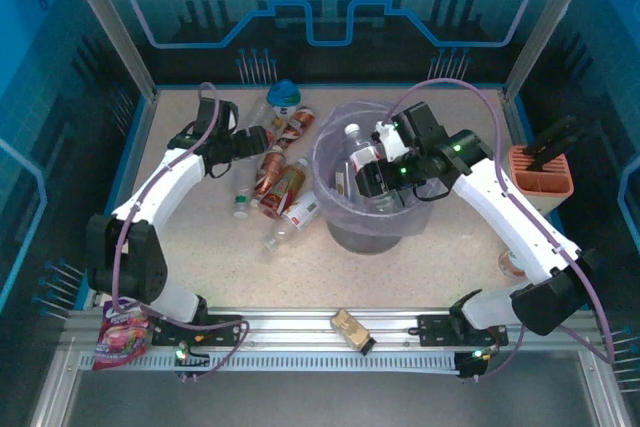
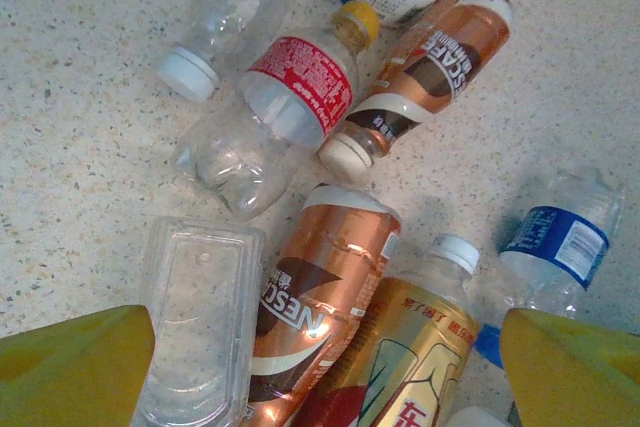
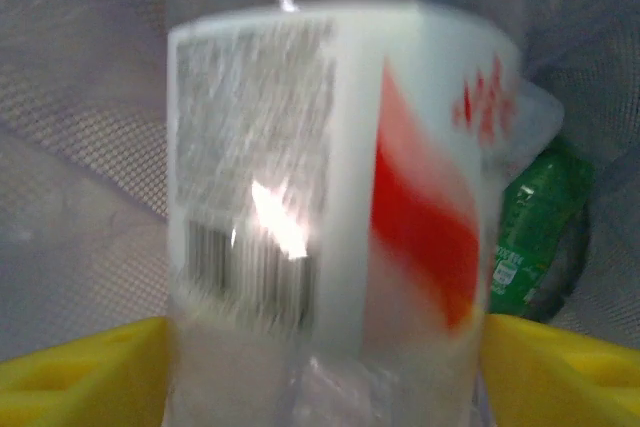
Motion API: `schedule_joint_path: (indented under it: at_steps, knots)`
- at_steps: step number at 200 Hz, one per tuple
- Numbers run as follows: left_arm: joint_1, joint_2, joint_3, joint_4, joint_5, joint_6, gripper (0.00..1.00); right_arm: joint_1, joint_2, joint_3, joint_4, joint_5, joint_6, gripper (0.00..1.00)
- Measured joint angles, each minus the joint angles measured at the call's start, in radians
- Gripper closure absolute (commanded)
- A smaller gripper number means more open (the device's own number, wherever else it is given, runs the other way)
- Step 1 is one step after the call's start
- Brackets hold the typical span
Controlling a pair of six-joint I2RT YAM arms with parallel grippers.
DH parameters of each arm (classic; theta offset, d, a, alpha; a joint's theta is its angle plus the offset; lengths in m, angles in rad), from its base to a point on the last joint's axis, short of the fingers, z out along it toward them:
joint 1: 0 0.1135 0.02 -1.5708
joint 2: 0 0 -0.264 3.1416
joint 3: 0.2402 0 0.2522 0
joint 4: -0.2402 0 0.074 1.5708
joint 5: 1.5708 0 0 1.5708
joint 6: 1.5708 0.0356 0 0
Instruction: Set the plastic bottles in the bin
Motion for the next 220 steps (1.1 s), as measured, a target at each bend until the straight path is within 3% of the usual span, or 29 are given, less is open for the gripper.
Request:
schedule_joint_path:
  at_steps: [27,70,128,169,220]
  knots:
    - [0.000,0.019,-0.013,0.003,0.000,0.014,0.09,-0.002,-0.005,0.045,-0.031,0.004,-0.010,0.19]
    - [0.002,0.040,-0.029,0.027,0.000,0.018,0.11,-0.007,-0.004,0.127,-0.045,0.018,-0.037,0.39]
    - [0.008,0.103,-0.066,0.051,0.003,0.018,0.13,-0.006,0.032,-0.020,0.025,0.005,-0.017,0.57]
    - [0.008,0.133,-0.090,0.063,0.004,0.017,0.14,-0.005,0.042,-0.095,0.053,0.000,0.002,0.56]
    - [0.008,0.133,-0.117,0.071,-0.002,0.013,0.16,-0.011,-0.014,0.031,0.046,0.015,0.002,0.39]
